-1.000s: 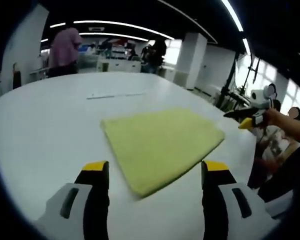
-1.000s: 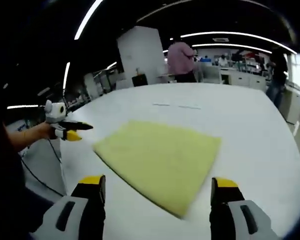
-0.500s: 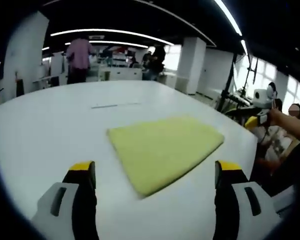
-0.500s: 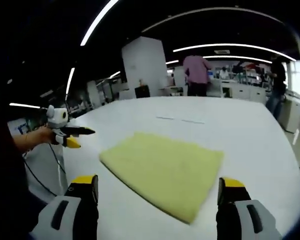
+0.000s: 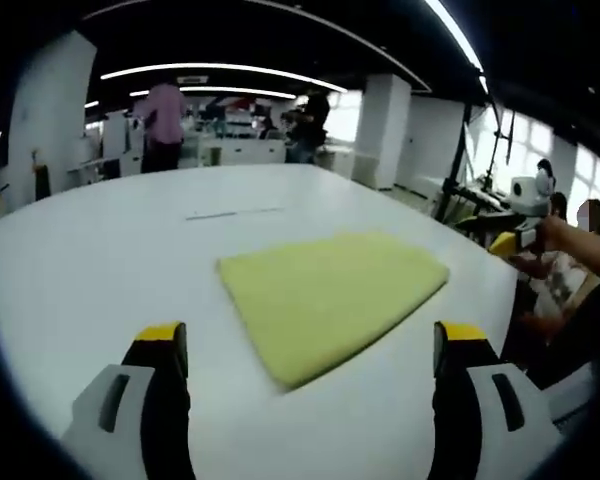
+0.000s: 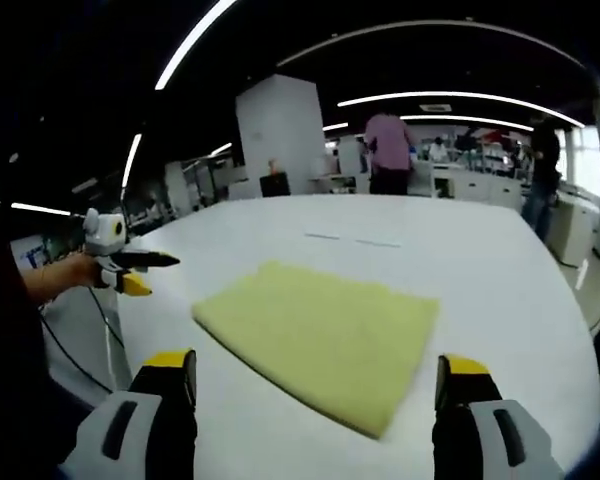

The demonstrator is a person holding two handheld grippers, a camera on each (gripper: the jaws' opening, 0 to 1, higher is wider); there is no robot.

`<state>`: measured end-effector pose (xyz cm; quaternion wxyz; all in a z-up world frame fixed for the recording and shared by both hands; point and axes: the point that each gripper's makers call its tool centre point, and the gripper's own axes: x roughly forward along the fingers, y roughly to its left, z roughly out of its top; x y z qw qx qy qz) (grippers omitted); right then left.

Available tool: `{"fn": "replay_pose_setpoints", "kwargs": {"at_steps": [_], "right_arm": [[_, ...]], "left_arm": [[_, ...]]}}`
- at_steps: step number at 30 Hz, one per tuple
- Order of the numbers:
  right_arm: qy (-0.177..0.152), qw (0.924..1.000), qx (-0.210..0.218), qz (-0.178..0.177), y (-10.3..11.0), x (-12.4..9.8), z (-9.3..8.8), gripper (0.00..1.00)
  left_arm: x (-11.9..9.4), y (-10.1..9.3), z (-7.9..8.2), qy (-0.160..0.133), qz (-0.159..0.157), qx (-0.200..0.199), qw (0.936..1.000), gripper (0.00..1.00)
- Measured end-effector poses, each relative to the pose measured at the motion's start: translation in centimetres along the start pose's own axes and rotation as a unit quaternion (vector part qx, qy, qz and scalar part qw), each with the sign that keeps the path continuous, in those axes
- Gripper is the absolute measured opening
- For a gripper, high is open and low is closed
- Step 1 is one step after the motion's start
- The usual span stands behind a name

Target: Fold the garment on the visible template until the final outline fits inside the template.

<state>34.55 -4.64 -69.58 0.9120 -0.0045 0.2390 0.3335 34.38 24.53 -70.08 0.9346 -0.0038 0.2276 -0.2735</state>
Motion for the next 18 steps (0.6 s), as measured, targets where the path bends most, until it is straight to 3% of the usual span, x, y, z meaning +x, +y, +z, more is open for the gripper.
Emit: {"fn": "replay_pose_setpoints", "kwargs": {"at_steps": [18], "right_arm": [[0.009,0.9999,-0.006,-0.003,-0.07,0.04,-0.21,0.99]], "left_arm": [[-0.22,0.08,-0.90,0.019,-0.002,0.015,0.9997,0.98]]}}
